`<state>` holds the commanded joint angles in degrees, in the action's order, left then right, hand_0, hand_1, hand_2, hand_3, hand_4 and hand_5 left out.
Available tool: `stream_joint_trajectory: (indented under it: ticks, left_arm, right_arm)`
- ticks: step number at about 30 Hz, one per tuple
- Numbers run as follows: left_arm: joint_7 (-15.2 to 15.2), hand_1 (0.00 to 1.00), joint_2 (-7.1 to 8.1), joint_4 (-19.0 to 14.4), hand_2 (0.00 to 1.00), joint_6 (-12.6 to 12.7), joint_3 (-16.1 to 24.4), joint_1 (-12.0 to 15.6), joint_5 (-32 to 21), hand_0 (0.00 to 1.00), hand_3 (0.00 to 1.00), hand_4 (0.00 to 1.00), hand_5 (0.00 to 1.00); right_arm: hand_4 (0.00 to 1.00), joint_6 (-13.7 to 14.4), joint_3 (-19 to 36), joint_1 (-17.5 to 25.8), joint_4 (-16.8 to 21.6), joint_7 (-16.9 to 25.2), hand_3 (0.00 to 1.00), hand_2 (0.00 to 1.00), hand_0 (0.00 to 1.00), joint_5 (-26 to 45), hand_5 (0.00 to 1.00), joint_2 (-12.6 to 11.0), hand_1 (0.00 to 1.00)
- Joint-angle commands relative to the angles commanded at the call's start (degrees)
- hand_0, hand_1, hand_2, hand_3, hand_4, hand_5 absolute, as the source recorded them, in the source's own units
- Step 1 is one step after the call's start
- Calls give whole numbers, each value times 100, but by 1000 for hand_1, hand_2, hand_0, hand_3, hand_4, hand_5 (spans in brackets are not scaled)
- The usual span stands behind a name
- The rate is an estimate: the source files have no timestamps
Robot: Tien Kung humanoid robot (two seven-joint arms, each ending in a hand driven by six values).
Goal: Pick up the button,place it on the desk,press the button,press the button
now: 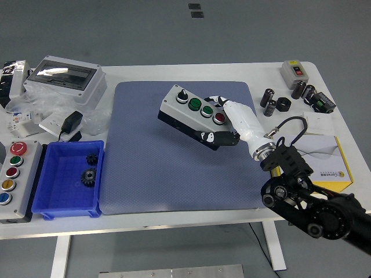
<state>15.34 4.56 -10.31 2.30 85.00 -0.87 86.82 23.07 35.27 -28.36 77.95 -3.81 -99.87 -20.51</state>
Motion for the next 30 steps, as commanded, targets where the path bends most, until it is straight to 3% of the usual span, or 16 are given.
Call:
stream_joint_trajectory:
  ticks: [3,5,10,12,16,17,22,23,28,29,30]
  left_arm:
    - [5,619,1,0,549,0,43,0,47,620,600,655,184]
    - [5,618,2,0,550,-2,61,-6,74,620,600,656,186]
    - [3,618,-10,0,550,-4,53,-13,83,620,600,656,186]
    - [4,619,-11,0,550,-2,57,-10,87,620,599,659,192]
    - [3,619,-13,0,550,-1,51,-13,81,620,599,659,192]
    - [1,618,-14,0,551,-1,45,-17,77,620,600,661,197]
    - [-1,618,-10,0,551,0,56,-24,87,620,600,661,197]
    - [0,618,-9,0,551,1,62,-24,93,620,601,661,200]
    - [4,618,-6,0,551,0,87,-19,129,620,601,661,200]
    - [4,618,-5,0,551,-1,89,-18,135,620,600,662,201]
    - [4,618,-4,0,551,-2,90,-19,139,620,600,662,201]
  right_arm:
    - [46,-273,-306,-63,340,356,406,338,134,-154,2,-314,305]
    - [58,-347,-541,-100,369,537,404,340,139,-352,2,-377,304]
    - [58,-322,-669,-137,-63,756,404,340,139,-750,2,-124,304]
    - [110,-325,-669,-157,-204,816,431,358,183,-866,2,-47,332]
    - [110,-392,-754,-236,-411,879,431,358,183,-1017,2,16,332]
    - [259,-415,-778,-255,-438,882,522,433,516,-1035,2,18,503]
    - [259,-561,-818,-308,-482,813,522,433,516,-1050,2,9,503]
    - [85,-591,-812,-311,-486,796,627,601,729,-1045,2,7,660]
    - [85,-722,-772,-308,-486,744,627,601,729,-966,2,-7,660]
    - [335,-749,-767,-305,-483,737,738,771,826,-935,2,-13,789]
    - [335,-773,-763,-303,-479,734,738,771,826,-901,2,-18,789]
